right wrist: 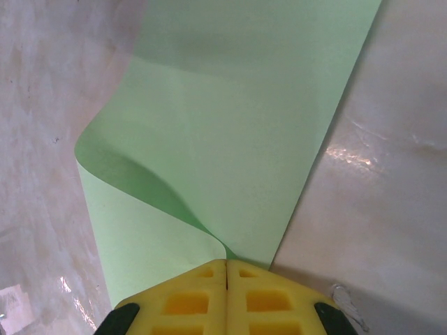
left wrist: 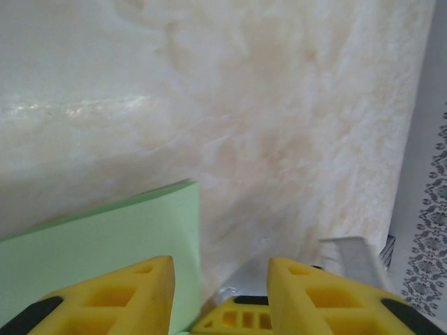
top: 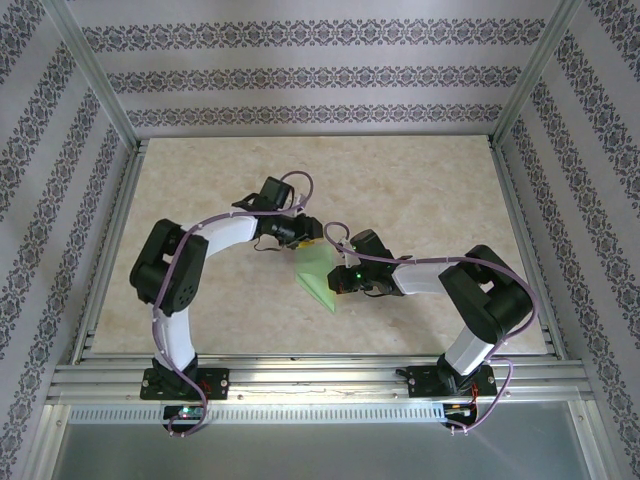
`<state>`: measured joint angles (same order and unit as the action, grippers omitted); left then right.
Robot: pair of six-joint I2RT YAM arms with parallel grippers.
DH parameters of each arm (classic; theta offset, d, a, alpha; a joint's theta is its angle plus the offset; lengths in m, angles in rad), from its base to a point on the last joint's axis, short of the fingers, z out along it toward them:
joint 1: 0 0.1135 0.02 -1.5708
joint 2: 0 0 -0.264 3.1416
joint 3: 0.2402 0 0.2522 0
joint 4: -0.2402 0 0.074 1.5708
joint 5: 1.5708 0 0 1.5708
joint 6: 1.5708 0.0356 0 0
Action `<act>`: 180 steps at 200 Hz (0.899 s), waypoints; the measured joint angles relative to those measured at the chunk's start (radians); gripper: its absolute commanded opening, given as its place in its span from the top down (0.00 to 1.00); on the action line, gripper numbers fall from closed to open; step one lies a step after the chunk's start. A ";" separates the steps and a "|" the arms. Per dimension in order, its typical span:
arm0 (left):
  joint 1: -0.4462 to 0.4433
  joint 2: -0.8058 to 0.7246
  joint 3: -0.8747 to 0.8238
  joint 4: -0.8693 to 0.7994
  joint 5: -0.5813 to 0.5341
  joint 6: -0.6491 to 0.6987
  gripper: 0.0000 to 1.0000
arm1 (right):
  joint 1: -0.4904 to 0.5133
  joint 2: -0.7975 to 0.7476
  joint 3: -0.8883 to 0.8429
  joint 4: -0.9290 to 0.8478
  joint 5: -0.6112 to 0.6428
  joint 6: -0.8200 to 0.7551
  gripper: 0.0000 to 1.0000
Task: Fold a paper plane with a square sheet of paper (pick it up from the middle)
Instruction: Third fold the triangle at the center of the table.
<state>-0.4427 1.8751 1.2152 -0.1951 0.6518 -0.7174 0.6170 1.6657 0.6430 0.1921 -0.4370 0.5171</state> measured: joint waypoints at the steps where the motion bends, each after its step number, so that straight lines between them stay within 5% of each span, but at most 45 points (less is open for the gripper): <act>1: 0.000 -0.004 -0.001 0.000 -0.002 0.000 0.61 | 0.000 0.000 0.000 0.000 0.000 0.000 1.00; 42: 0.011 -0.133 -0.132 0.022 -0.048 -0.043 0.70 | 0.000 0.000 0.000 0.000 0.000 0.000 1.00; 94: 0.025 -0.322 -0.361 0.187 -0.018 -0.182 1.00 | 0.000 0.000 0.000 -0.001 0.000 0.000 1.00; 180: -0.157 -0.307 -0.604 0.548 -0.051 -0.430 1.00 | 0.000 0.000 0.000 -0.002 0.000 0.000 1.00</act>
<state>-0.5999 1.5681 0.6109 0.3527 0.6010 -1.1469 0.6170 1.6657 0.6430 0.1898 -0.4374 0.5167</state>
